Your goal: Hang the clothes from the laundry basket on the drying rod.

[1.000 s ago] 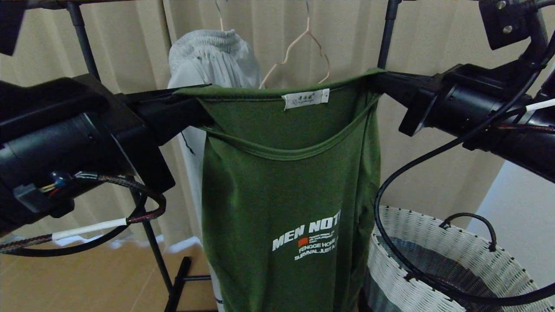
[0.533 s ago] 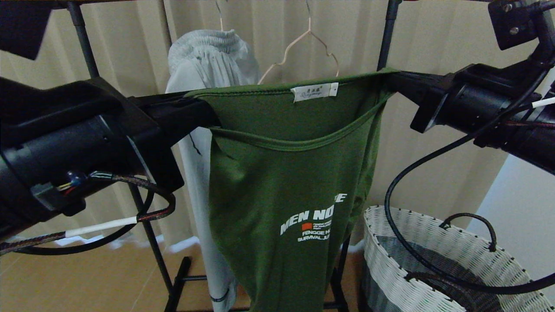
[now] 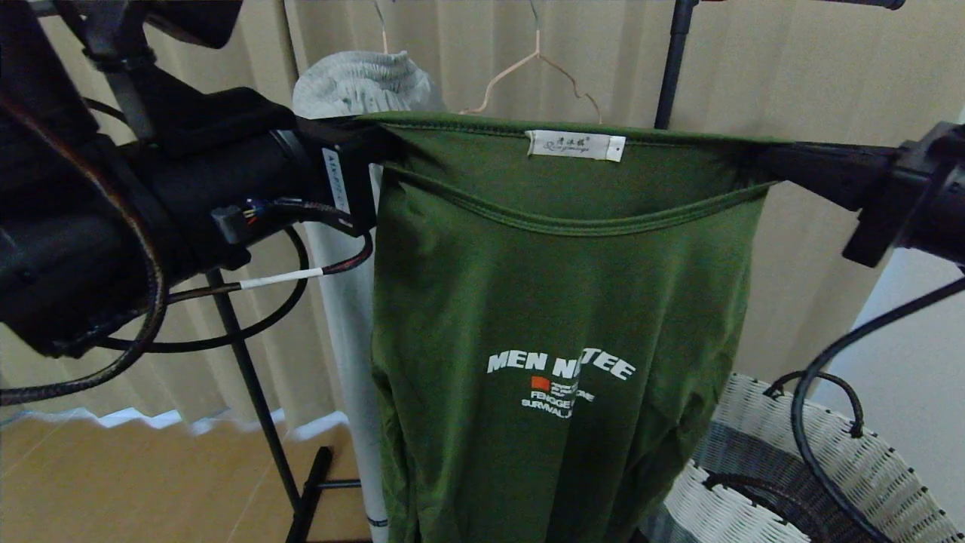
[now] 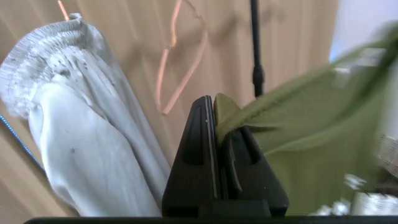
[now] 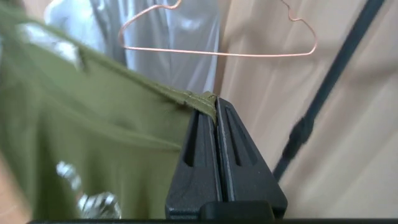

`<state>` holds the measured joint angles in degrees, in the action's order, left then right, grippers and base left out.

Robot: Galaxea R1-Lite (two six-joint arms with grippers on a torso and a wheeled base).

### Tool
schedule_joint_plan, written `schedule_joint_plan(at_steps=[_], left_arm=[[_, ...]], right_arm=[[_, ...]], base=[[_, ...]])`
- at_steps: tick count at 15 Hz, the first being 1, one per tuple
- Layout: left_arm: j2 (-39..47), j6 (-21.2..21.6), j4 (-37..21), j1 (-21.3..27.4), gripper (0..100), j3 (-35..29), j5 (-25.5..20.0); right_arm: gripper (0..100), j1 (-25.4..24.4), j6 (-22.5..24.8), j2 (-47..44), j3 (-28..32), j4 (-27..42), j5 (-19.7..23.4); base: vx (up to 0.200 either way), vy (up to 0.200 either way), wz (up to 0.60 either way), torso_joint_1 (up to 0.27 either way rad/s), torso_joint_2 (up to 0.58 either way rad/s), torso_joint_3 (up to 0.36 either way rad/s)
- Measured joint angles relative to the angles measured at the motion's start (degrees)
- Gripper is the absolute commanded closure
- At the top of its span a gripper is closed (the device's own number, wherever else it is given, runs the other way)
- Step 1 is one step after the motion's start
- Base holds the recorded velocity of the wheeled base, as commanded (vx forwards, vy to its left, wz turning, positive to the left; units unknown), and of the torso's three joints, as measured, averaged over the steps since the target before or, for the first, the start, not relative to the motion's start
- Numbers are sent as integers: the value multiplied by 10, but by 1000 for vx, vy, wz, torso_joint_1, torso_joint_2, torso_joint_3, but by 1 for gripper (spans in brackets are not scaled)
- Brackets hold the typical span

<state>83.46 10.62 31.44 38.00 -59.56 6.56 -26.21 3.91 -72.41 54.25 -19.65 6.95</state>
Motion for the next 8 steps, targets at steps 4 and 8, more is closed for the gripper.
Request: schedule_joint_plan(at_steps=[4, 8], left_arm=[[52, 0, -1, -1, 100, -59, 14], [81, 0, -1, -1, 100, -83, 48]], right_arm=[[100, -23, 0, 90, -62, 29, 91], [100, -29, 0, 126, -97, 26, 118]], base=[[0, 0, 0, 0, 0, 0], [0, 0, 0, 0, 0, 0]])
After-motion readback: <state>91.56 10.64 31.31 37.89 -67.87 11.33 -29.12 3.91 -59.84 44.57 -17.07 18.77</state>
